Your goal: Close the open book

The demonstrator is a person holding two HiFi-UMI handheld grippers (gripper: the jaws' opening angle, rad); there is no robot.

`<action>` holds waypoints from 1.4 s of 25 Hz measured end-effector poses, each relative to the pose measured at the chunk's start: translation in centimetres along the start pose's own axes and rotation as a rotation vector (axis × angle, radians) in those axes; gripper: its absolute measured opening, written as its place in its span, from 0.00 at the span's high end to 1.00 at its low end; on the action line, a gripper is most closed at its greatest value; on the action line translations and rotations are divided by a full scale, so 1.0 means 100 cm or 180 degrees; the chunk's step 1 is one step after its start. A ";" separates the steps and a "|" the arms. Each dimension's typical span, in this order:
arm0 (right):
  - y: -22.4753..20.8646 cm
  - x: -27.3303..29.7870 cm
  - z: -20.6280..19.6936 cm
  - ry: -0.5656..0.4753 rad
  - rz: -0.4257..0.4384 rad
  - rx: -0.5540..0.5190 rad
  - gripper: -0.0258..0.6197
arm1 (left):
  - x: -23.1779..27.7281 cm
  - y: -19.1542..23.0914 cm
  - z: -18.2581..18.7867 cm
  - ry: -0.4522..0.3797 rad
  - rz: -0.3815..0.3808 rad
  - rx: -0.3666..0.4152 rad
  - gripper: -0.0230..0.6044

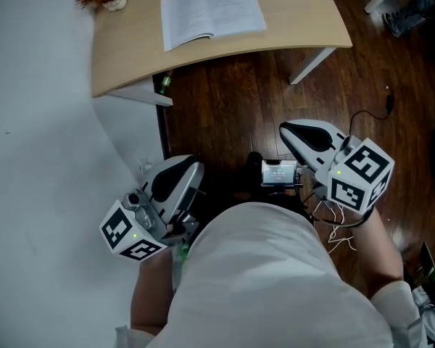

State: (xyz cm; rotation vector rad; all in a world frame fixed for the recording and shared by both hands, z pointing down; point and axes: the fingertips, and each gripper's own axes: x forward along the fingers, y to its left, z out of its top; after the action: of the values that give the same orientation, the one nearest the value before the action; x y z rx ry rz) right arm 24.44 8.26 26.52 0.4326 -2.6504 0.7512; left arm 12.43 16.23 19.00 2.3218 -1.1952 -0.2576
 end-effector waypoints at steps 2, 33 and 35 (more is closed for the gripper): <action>-0.008 0.002 0.001 0.0006 0.0001 0.0011 0.96 | 0.006 0.003 0.001 0.0015 0.0020 -0.0003 0.97; -0.002 0.166 0.059 0.0239 -0.0348 0.0032 0.96 | -0.028 0.194 0.088 0.0044 -0.0252 -0.0154 0.97; 0.002 0.179 0.065 0.0264 -0.0362 0.0002 0.96 | -0.034 0.205 0.094 0.0041 -0.0263 -0.0170 0.97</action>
State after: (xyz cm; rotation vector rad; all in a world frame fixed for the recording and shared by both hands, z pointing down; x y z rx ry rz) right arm 6.84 1.39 28.63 0.5355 -2.5251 0.7189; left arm -7.62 5.76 21.48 2.3257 -1.0747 -0.2997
